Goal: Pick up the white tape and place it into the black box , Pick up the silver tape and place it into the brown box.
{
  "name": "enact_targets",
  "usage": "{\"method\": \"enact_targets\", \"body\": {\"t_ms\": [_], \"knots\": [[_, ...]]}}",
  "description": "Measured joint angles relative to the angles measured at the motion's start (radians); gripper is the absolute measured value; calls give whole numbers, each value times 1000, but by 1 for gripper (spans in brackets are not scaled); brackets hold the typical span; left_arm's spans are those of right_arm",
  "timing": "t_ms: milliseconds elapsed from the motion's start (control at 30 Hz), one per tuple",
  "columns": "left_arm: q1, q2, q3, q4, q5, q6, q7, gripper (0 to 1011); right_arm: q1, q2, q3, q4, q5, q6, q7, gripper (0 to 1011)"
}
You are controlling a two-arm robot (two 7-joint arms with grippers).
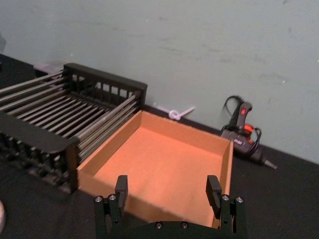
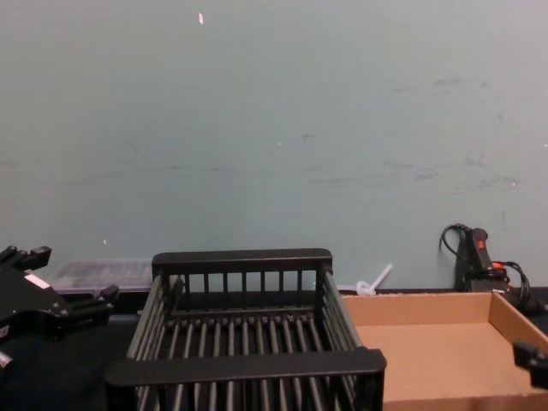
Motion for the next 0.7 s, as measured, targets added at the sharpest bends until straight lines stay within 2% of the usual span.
{"method": "enact_targets", "body": {"t_ms": [367, 700], "knots": [[0, 0, 0, 0, 0, 0, 0, 1001, -97, 6, 30, -64, 22, 69, 21, 1002], [0, 0, 0, 0, 0, 0, 0, 1001, -154, 21, 54, -98, 32, 134, 57, 1002]]}}
